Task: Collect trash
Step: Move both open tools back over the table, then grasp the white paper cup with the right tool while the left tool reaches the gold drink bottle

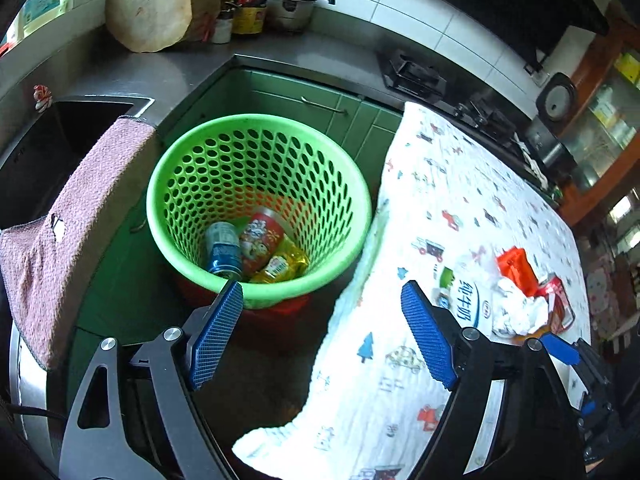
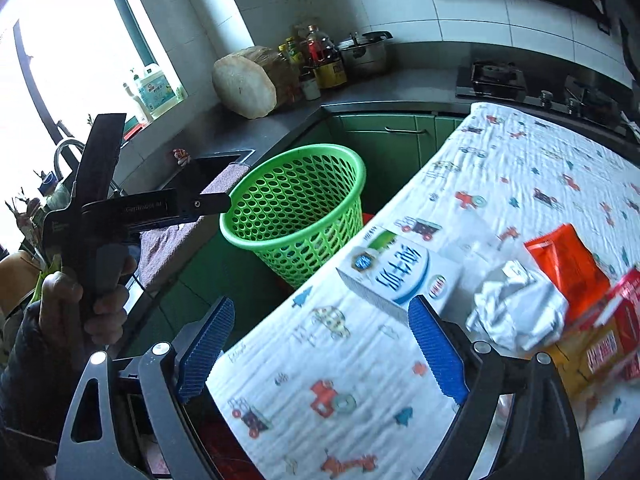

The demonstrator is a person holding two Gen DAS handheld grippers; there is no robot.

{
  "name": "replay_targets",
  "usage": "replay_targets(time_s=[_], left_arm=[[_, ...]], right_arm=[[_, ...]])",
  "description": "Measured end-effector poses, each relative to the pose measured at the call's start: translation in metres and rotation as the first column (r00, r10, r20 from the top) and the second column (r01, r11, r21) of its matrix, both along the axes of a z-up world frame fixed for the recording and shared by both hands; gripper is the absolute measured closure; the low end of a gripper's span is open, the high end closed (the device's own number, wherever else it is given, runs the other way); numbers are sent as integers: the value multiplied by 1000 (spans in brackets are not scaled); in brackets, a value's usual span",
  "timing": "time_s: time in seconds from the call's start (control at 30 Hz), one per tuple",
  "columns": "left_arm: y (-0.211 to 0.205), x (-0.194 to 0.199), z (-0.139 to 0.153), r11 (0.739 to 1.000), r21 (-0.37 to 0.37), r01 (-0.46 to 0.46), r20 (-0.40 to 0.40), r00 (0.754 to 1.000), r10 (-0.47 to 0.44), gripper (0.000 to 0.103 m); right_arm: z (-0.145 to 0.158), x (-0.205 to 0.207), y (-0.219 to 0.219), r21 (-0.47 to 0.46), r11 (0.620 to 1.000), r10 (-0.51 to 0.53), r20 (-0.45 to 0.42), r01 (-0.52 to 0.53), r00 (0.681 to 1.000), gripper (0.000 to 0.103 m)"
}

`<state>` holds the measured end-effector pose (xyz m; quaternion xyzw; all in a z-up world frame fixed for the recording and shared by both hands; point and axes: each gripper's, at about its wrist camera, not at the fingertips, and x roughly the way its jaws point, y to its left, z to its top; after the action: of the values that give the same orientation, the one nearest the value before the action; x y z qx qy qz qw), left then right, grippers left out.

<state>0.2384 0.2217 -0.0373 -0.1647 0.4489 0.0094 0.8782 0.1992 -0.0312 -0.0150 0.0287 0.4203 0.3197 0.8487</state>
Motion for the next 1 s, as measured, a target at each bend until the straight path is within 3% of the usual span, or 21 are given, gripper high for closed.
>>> replay_targets(time_s=[0.3, 0.53, 0.7, 1.0], left_arm=[[-78, -26, 4, 993, -9, 119, 13, 993, -119, 22], [-138, -35, 14, 967, 8, 256, 31, 966, -257, 22], [-173, -32, 19, 937, 7, 350, 37, 936, -350, 22], [-230, -19, 24, 871, 35, 491, 27, 870, -492, 22]], right_arm=[[-2, -51, -107, -109, 983, -145, 62, 151, 988, 15], [-21, -58, -184, -193, 940, -278, 40, 280, 960, 15], [-39, -59, -210, -238, 922, -309, 21, 305, 951, 15], [-69, -38, -212, -299, 915, -294, -32, 272, 955, 15]])
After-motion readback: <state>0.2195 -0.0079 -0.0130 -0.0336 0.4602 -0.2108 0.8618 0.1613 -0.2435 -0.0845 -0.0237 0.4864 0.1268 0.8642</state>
